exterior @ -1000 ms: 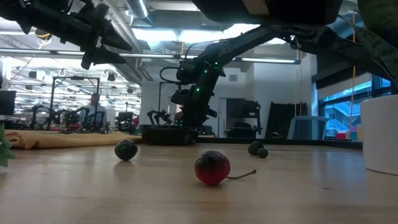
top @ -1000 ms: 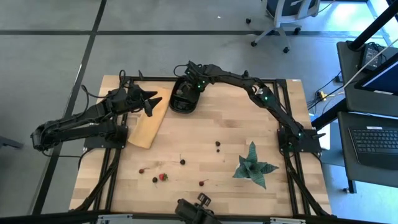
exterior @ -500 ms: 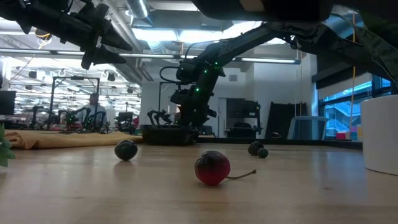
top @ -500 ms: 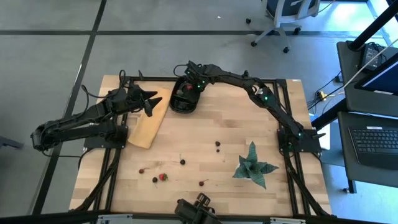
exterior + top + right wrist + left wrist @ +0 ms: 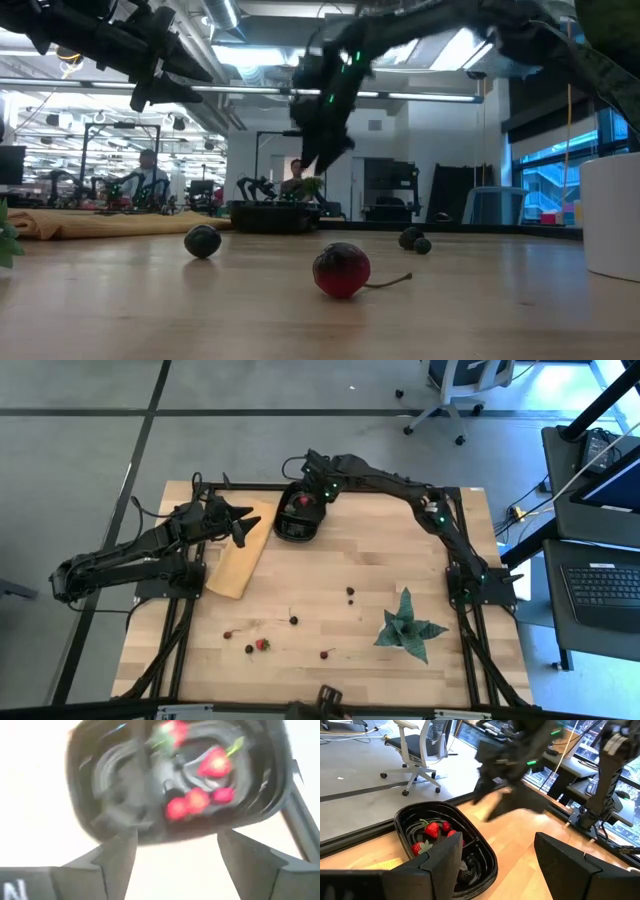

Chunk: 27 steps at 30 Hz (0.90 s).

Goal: Pick and placing Produce into tupperware
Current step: Put the blackberry into the black bin

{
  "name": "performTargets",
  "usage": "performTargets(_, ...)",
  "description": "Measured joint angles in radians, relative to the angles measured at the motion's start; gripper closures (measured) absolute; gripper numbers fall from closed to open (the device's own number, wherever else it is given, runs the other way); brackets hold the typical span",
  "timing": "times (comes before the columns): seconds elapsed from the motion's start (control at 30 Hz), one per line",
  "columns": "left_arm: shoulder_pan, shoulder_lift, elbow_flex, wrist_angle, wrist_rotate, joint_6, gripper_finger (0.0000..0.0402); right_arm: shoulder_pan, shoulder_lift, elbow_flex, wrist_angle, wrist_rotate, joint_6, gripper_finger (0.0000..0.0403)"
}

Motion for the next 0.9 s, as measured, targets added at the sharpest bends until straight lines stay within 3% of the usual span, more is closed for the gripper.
performTargets(0.23,0.000,0.000,0.000,0.000,0.000,0.002,0.0162,0.131,-0.124,0.000,-0.224,-0.004,-0.141,0.0128)
performTargets(0.63,0.000,0.000,0.000,-0.052,0.002,-0.003,0.0162,0.344,-0.226,-0.010,-0.285,-0.009,-0.176,0.0128)
performTargets(0.73,0.000,0.000,0.000,-0.051,0.002,0.018,0.0162,0.357,-0.269,-0.122,-0.250,-0.062,-0.176,0.0128)
performTargets(0.9,0.000,-0.025,0.000,-0.050,-0.002,0.047,0.0162,0.359,-0.414,-0.518,0.000,-0.089,-0.111,0.0128)
